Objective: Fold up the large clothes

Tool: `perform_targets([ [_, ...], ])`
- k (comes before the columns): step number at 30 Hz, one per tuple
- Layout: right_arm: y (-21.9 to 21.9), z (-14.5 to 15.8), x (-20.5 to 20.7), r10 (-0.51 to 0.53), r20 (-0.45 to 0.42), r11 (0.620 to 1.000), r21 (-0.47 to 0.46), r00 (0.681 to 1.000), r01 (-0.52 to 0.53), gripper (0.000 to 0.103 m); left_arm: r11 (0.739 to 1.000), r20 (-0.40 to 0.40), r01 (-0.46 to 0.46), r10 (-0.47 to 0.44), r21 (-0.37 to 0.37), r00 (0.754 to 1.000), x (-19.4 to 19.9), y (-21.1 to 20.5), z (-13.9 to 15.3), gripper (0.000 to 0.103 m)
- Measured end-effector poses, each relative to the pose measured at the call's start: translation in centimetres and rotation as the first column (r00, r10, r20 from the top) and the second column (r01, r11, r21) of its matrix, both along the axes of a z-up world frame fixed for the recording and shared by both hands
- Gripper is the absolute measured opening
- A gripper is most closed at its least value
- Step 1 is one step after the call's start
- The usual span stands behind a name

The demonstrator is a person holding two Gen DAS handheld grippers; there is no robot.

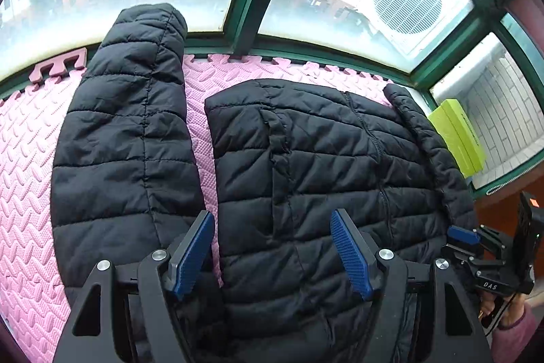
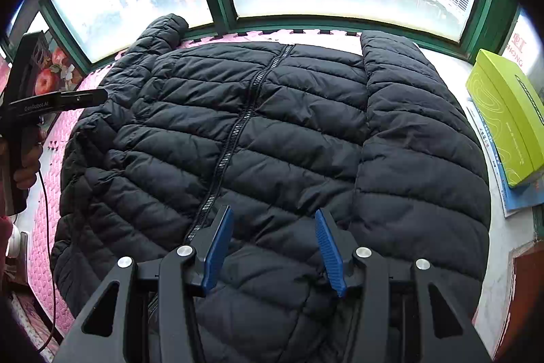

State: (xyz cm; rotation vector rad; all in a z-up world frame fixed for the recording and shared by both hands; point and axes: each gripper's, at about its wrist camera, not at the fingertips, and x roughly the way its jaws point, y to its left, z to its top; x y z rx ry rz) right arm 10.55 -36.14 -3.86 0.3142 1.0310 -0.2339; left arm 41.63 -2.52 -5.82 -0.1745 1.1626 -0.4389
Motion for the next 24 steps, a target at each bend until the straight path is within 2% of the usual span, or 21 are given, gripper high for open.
perform_targets([
  [2,-1.3,-1.4,1.0,-0.007,-0.039,1.000,0.015,0.999,0.007,0.055,0.999,-0.026,-0.037,0.038,0.017,0.999,1.7,-0.1,-1.7,0.075],
  [5,-2.9,-2.7,1.1,-0.035,-0.096,0.999,-0.026,0.995,0.032,0.055,0.996,-0.058,-0.090,0.091,0.023,0.994,3.7,0.2,-3.9,0.075],
  [7,-3.6,-3.0,0.1,-0.083,-0.121,0.993,-0.095,0.989,0.071,0.055,0.993,-0.078,-0.117,0.116,-0.012,0.990,4.8,0.6,-4.9,0.075],
  [10,-5.2,-3.3,-1.8,-0.184,-0.161,0.966,-0.214,0.970,0.148,0.055,0.990,-0.098,-0.126,0.119,-0.066,0.988,5.7,0.7,-6.0,0.084],
  [11,-5.9,-3.4,-2.4,-0.204,-0.160,0.963,-0.210,0.966,0.169,0.055,0.990,-0.101,-0.121,0.114,-0.075,0.988,5.9,0.6,-6.3,0.086],
  [13,-7.0,-3.3,-3.3,-0.191,-0.130,0.978,-0.109,0.973,0.177,0.055,0.991,-0.100,-0.114,0.106,-0.075,0.989,6.2,0.2,-6.8,0.090],
  [15,-7.6,-3.1,-3.3,-0.193,-0.115,0.981,-0.056,0.974,0.188,0.055,0.993,-0.092,-0.110,0.105,-0.048,0.990,6.4,-0.2,-7.2,0.090],
  [18,-8.5,-3.7,-2.1,-0.212,-0.139,0.976,0.013,0.967,0.216,0.055,0.993,-0.054,-0.120,0.119,-0.009,0.991,6.0,-1.0,-6.9,0.090],
  [20,-8.4,-3.8,-1.1,-0.224,-0.151,0.974,0.001,0.963,0.227,0.055,0.993,-0.015,-0.113,0.114,0.031,0.993,5.7,-1.4,-6.5,0.090],
  [22,-8.1,-4.1,-0.5,-0.223,-0.175,0.974,-0.008,0.959,0.225,0.061,0.992,0.009,-0.104,0.103,0.077,0.995,5.8,-2.0,-6.6,0.090],
  [24,-8.0,-4.5,-0.1,-0.222,-0.198,0.975,-0.034,0.955,0.219,0.061,0.990,0.028,-0.108,0.106,0.088,0.994,5.9,-2.3,-6.7,0.089],
])
